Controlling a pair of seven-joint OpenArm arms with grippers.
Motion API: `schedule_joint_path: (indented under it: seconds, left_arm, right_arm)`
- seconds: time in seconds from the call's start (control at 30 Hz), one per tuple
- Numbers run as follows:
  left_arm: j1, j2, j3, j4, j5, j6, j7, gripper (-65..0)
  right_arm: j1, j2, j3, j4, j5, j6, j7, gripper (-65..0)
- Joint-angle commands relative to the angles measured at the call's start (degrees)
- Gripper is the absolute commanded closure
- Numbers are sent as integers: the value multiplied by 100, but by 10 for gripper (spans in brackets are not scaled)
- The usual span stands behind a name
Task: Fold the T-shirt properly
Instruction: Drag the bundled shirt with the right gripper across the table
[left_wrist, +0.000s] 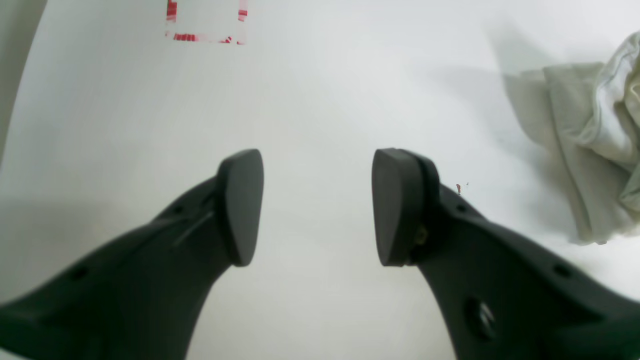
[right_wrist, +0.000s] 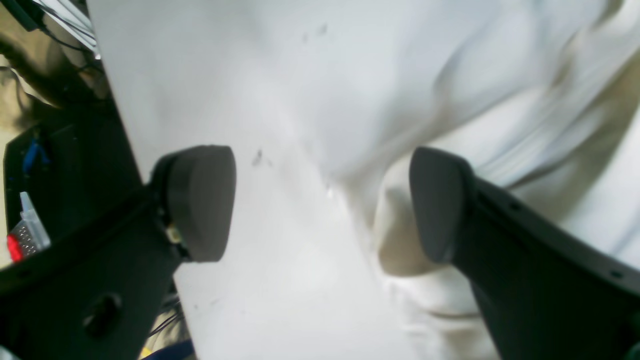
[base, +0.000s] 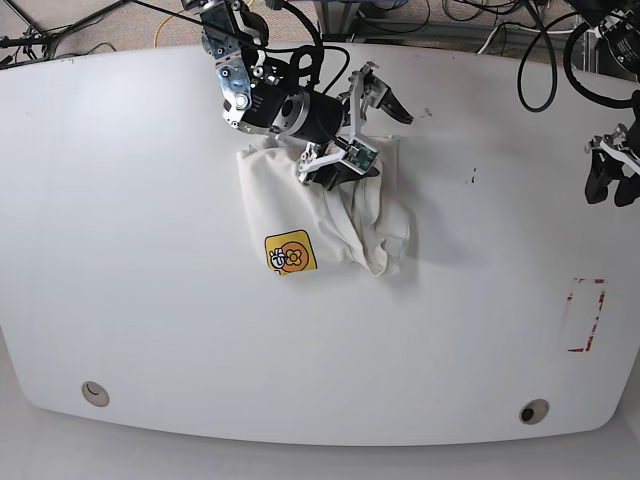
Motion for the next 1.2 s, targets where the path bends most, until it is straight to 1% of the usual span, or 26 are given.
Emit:
schedule_joint_path:
  seconds: [0.0, 0.1, 0.53, 0.67, 0.77, 0.93, 1.17]
  left_arm:
    - [-43, -117, -44, 90, -105, -23, -130, -326]
    - [-43, -108, -26, 90, -105, -23, -130, -326]
    - [71, -90, 0, 90, -105, -23, -130, -326]
    - [89, -90, 0, 64, -105, -23, -130, -326]
    - [168, -90, 9, -68, -114, -23, -130, -326]
    - [168, -99, 9, -279, -105, -23, -130, -326]
    - [168, -99, 18, -349, -105, -23, -130, -326]
  right_arm:
    - [60, -42, 19, 406, 105, -3, 43, -509]
    - [175, -51, 89, 415, 140, -3, 70, -509]
    - [1115, -16, 1223, -358, 184, -3, 43, -509]
    - [1195, 169, 1382, -701, 193, -3, 79, -509]
    - [1186, 230, 1373, -1035, 193, -3, 307, -509]
    - [1045, 177, 1311, -1607, 193, -3, 756, -509]
    - [1019, 10, 590, -2222, 123, -3, 1160, -509]
